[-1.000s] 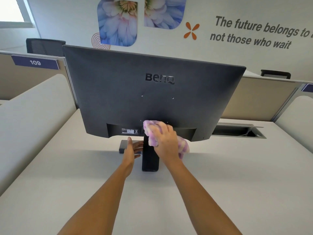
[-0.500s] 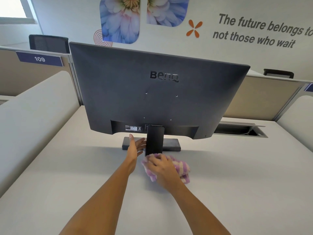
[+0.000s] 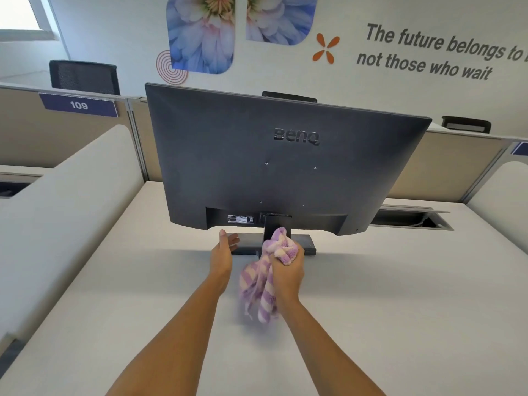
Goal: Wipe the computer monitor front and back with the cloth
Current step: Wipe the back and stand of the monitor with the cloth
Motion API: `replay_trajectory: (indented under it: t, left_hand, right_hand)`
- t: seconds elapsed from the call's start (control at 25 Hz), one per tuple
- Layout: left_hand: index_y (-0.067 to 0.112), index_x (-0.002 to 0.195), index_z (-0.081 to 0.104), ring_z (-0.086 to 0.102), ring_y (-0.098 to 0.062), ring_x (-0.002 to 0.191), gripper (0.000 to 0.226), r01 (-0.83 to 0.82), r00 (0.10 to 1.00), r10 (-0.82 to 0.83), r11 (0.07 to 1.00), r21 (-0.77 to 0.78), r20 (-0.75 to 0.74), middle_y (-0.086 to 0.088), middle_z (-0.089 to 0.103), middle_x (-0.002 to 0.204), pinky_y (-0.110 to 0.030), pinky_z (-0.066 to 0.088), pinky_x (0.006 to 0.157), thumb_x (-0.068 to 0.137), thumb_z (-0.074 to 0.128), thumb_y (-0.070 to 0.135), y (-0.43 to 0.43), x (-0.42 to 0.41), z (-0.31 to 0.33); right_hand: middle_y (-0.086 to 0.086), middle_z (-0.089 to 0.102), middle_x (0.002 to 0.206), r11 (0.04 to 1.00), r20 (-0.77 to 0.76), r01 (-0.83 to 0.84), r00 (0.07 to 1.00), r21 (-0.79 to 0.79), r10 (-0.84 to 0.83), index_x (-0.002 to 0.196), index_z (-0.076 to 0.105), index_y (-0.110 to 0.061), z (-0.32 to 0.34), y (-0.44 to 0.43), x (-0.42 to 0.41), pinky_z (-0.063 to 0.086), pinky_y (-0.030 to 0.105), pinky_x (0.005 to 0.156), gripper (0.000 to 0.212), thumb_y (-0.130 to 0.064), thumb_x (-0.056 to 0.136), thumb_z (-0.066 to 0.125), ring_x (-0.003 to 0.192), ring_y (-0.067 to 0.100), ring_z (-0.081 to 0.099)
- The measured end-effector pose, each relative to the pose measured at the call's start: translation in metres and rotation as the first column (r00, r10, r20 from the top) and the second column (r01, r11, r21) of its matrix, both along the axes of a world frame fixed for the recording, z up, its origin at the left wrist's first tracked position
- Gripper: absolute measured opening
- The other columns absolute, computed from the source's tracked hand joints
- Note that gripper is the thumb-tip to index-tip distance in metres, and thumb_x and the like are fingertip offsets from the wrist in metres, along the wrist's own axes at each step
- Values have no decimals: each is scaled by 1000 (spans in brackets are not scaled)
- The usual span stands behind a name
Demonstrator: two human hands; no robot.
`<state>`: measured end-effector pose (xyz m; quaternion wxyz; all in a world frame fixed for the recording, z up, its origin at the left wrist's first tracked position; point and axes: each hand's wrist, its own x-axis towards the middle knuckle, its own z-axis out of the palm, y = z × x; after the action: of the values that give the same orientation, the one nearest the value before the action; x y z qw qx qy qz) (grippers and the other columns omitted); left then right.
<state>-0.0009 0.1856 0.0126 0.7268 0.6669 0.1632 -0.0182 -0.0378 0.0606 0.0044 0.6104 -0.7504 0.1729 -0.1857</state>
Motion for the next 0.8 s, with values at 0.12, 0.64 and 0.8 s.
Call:
replay_trajectory:
  t: [0.12, 0.64, 0.8]
  left_hand:
    - [16, 127, 54, 46, -27, 125, 51, -95, 995, 97, 991, 89, -16, -7, 53, 135, -41, 29, 109, 100, 20, 44, 26, -3, 4]
    - [26, 142, 33, 32, -17, 137, 40, -265, 934, 224, 957, 119, 279, 3, 33, 149, -31, 28, 109, 102, 28, 33, 127, 38, 42]
    - [27, 142, 34, 36, -15, 134, 42, -180, 942, 144, 979, 95, 304, 4, 39, 146, -28, 28, 107, 103, 20, 35, 131, 46, 51]
  right_hand:
    - [2, 58, 105, 991, -26, 67, 998, 112, -64, 117, 46, -19, 3, 32, 12, 49, 18, 77, 29, -22, 92, 60, 94, 17, 60]
    - [18, 51, 125, 817, -27, 362, 919, 448, -393, 129, 46, 1, 26, 121, 76, 50, 32, 86, 48, -11, 87, 66, 107, 31, 56]
    - [20, 52, 124, 852, 12, 339, 927, 399, -375, 130, 46, 0, 34, 135, 87, 50, 35, 89, 40, -14, 93, 57, 108, 33, 56]
